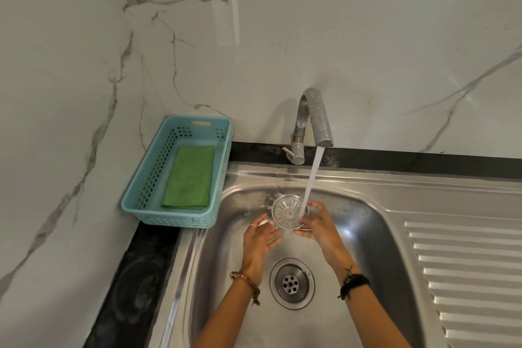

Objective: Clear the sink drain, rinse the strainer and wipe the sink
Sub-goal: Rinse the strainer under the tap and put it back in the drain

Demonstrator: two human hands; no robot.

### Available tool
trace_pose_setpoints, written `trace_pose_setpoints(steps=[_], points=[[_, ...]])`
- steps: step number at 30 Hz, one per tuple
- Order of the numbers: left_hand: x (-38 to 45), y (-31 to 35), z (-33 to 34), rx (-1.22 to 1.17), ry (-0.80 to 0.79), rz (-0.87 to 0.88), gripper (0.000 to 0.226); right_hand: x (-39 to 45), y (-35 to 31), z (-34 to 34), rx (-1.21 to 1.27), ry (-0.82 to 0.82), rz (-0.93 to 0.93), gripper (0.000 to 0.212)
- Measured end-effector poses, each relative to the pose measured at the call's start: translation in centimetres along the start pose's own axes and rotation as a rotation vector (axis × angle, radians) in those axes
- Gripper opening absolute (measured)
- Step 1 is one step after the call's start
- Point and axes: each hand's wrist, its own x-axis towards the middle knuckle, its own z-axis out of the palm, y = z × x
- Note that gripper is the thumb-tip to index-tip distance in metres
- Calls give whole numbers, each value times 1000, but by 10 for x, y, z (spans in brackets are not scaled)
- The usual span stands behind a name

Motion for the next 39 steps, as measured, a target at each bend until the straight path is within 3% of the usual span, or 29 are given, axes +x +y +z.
trace_pose_setpoints(steps=[3, 7, 13, 18, 22, 25, 27, 31, 34, 37, 39], points=[[-1, 3, 1, 141, -22, 87, 15, -2, 10, -4, 142, 9, -46, 21], [0, 4, 9, 284, 12, 166, 14, -2, 16, -8, 239, 28, 30, 22], [-1, 2, 20, 66, 87, -192, 5, -2, 9, -16, 21, -8, -1, 14], [-8, -4, 22, 31, 56, -159, 13, -7, 10, -29, -122, 17, -143, 21], [-2, -4, 25, 351, 117, 51, 18, -6, 1, -36, -86, -17, -103, 24], [1, 5, 26, 570, 173, 169, 17, 4, -23, -41, -347, -61, -118, 21], [4, 9, 27, 703, 188, 217, 16, 15, -50, -42, -527, -11, -221, 16], [7, 15, 26, 962, 188, 311, 25, 43, -120, -26, -502, 73, -476, 13], [9, 17, 25, 1170, 183, 343, 16, 73, -147, -4, -621, -98, -526, 23], [14, 19, 23, 1252, 147, 360, 14, 92, -142, 13, -767, -385, -361, 25], [17, 17, 23, 1198, 130, 360, 18, 93, -131, 17, -654, -374, -294, 23]])
